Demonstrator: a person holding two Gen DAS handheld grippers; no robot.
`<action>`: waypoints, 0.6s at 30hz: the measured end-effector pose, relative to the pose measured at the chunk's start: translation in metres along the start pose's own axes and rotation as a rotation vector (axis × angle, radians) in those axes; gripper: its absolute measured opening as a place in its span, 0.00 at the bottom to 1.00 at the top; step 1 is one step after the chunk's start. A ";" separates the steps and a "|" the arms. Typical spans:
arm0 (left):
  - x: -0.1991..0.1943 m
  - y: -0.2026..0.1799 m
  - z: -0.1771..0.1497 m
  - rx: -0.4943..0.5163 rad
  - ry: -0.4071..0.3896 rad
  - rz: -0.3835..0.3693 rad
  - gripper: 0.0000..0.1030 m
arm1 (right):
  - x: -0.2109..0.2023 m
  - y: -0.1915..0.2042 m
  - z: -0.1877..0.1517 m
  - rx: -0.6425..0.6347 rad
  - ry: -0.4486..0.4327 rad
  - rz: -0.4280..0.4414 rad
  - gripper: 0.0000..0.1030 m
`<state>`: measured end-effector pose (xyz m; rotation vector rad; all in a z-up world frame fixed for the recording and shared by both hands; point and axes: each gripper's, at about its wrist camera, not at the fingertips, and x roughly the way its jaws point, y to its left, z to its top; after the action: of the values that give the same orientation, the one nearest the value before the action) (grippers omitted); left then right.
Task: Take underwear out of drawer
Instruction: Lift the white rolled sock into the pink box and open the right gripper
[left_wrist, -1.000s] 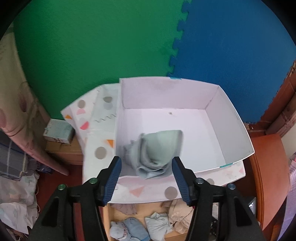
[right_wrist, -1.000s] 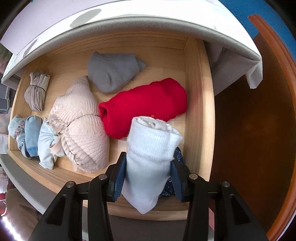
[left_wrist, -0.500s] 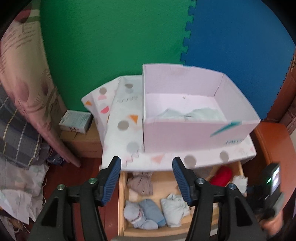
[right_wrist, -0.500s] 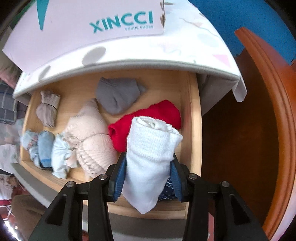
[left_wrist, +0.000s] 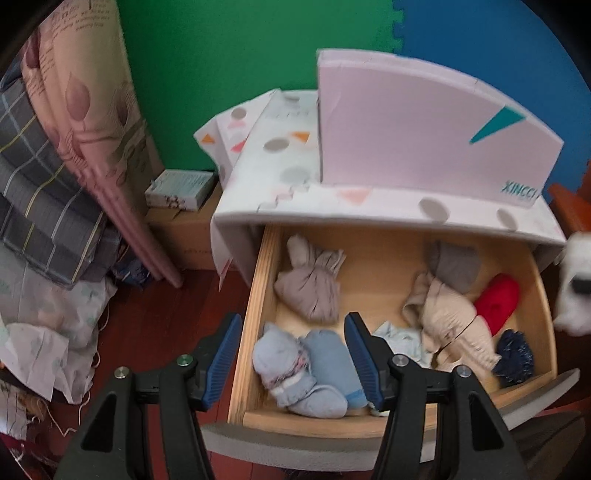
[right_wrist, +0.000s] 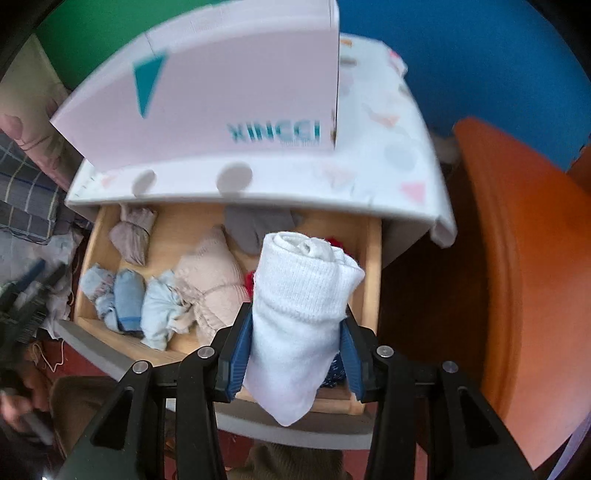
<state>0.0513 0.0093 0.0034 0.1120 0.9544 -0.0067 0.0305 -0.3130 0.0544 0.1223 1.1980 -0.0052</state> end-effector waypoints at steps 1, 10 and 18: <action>0.002 0.000 -0.003 -0.001 0.001 0.001 0.58 | -0.013 0.000 0.008 -0.003 -0.026 -0.002 0.40; 0.011 0.000 -0.008 -0.011 0.011 0.033 0.58 | -0.079 0.004 0.099 -0.014 -0.182 0.005 0.40; 0.026 0.010 -0.009 -0.066 0.073 0.010 0.58 | -0.040 0.021 0.184 -0.028 -0.131 -0.031 0.40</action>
<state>0.0597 0.0215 -0.0224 0.0565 1.0255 0.0388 0.1880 -0.3122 0.1593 0.0773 1.0688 -0.0231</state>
